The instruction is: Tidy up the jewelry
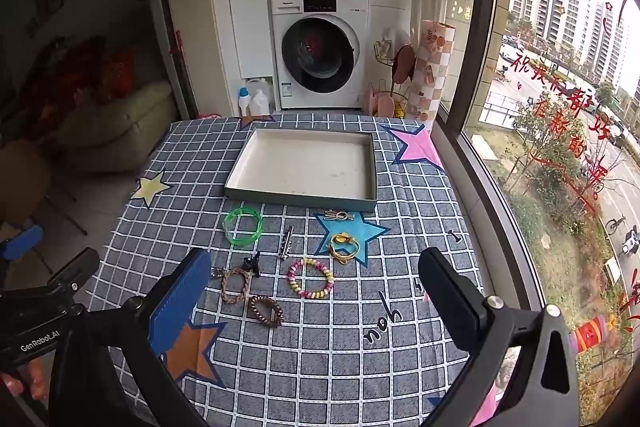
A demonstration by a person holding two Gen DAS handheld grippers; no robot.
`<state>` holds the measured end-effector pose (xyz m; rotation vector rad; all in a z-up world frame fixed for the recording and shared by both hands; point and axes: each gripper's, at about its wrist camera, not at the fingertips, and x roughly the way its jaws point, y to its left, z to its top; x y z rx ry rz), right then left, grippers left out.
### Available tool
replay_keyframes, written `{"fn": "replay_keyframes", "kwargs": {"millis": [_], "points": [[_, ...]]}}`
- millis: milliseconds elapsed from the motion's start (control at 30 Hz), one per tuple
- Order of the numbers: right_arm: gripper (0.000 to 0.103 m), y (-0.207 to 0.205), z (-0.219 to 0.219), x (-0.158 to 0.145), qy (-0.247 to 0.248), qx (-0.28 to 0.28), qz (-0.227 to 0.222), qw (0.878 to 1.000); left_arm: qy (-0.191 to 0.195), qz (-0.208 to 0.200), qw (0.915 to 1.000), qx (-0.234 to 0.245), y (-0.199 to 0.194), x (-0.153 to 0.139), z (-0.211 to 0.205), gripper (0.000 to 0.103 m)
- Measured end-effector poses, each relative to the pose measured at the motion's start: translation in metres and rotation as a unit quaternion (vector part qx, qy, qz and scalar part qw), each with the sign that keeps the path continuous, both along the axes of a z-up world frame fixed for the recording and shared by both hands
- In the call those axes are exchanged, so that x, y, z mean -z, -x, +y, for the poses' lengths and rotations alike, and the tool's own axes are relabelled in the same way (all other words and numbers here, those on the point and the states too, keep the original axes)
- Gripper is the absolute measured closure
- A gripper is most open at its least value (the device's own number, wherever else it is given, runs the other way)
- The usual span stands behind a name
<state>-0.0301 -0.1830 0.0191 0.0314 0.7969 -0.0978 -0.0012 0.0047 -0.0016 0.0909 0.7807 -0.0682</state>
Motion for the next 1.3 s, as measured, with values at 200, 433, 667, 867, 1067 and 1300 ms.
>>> {"fn": "replay_keyframes", "kwargs": {"millis": [200,433,667,867,1067,1300], "points": [[0.0,-0.0007,0.0007,-0.0003,0.0,-0.001,0.0,1.0,0.0,0.001,1.0,0.0,0.0,0.0009,0.0007,0.0],[0.0,-0.0008,0.0016,-0.0005,-0.002,0.0,-0.001,1.0,-0.001,0.0,1.0,0.0,0.0006,0.0008,0.0001,0.0],[0.0,0.001,-0.0017,0.0016,-0.006,-0.001,-0.002,1.0,-0.002,0.005,1.0,-0.004,-0.0011,0.0004,-0.0008,0.0],[0.0,0.0006,-0.0027,0.0019,-0.007,-0.001,0.0,1.0,-0.002,0.008,0.9999,-0.007,-0.0023,0.0019,-0.0002,0.0],[0.0,0.0003,-0.0029,0.0024,-0.008,-0.001,0.0,1.0,-0.004,0.011,0.9999,-0.006,-0.0029,0.0029,-0.0006,0.0],[0.0,0.0,-0.0015,0.0022,-0.007,-0.004,0.001,1.0,-0.002,0.014,0.9999,-0.007,-0.0042,0.0039,-0.0004,0.0]]}}
